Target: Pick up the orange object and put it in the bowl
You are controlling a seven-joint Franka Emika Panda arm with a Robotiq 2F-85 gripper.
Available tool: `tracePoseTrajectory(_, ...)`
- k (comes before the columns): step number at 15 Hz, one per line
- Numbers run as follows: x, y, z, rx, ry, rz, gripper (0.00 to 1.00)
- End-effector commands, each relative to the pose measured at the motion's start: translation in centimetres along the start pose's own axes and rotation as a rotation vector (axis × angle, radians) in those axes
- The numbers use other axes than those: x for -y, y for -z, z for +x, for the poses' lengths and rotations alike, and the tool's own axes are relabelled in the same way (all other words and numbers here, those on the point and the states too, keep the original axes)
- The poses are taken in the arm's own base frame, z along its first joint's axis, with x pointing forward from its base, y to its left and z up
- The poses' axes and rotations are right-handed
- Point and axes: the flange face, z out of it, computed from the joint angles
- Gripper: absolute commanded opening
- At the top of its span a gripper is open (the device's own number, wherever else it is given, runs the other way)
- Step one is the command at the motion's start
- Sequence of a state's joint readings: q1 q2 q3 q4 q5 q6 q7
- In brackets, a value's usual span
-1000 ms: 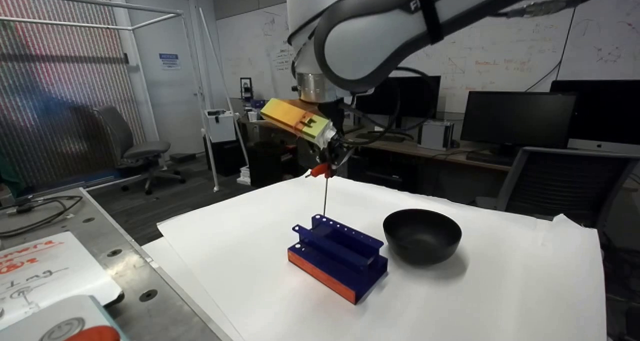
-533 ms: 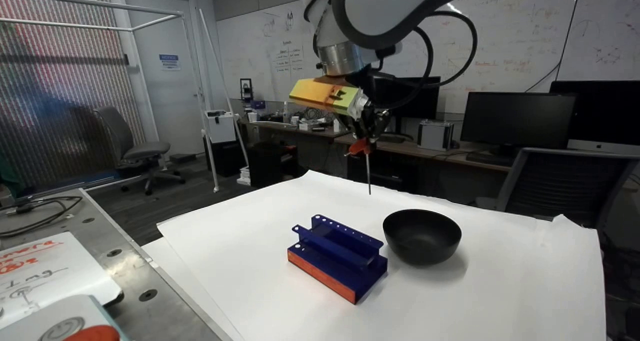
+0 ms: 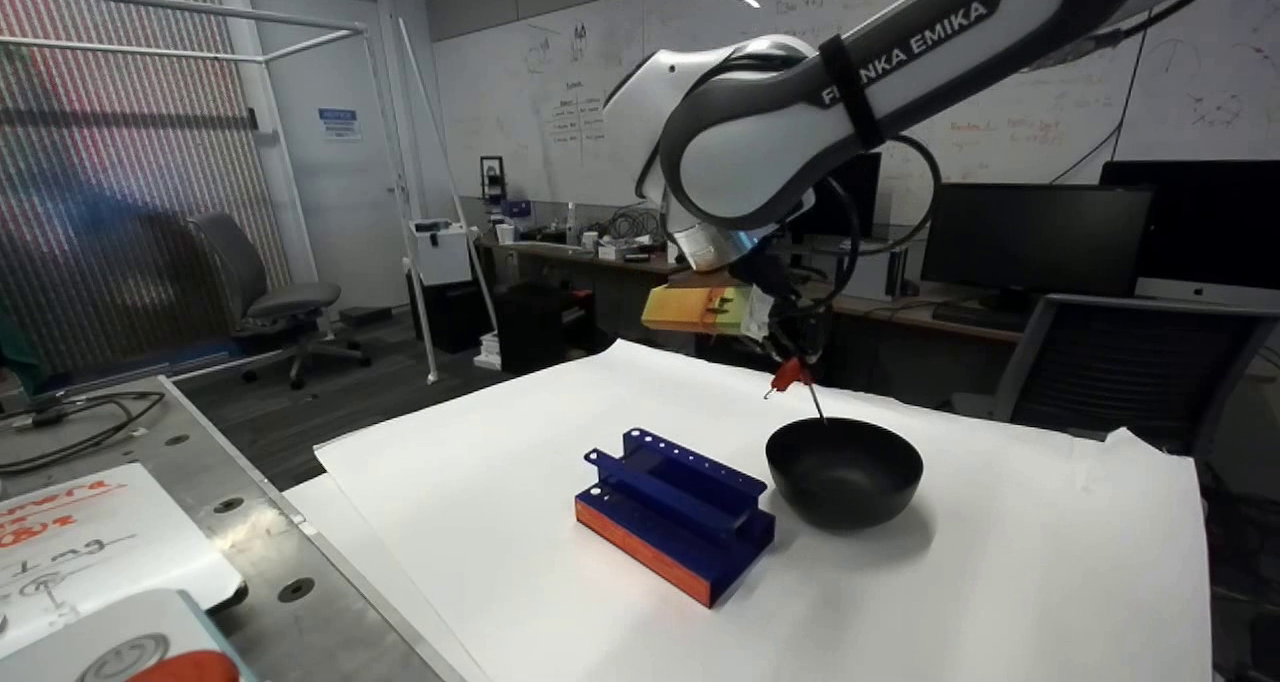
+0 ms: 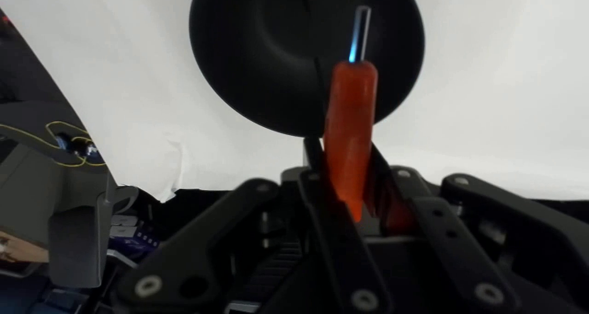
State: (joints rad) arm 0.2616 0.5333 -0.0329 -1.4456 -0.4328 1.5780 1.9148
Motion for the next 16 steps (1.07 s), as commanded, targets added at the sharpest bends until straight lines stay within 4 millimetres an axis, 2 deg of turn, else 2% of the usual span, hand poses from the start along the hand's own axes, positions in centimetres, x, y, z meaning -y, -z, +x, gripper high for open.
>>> tracePoseTrajectory(1,0.4,-1.9,-0.2,0.027,0.044,-0.152,0.15)
tracePoseTrajectory(6,1.9,-4.9,-0.6,0.083,0.104,-0.240,0.15)
tracePoseTrajectory(8,2.3,-5.3,-0.6,0.099,0.108,-0.247,0.47)
tracePoseTrajectory(9,2.5,-5.4,-0.7,0.111,0.113,-0.251,0.52)
tracePoseTrajectory(14,2.9,-5.0,-0.3,0.212,0.190,-0.245,0.92)
tracePoseTrajectory(15,2.9,-4.7,-0.1,0.245,0.221,-0.231,0.99)
tracePoseTrajectory(16,2.9,-4.2,0.2,0.280,0.261,-0.199,1.00)
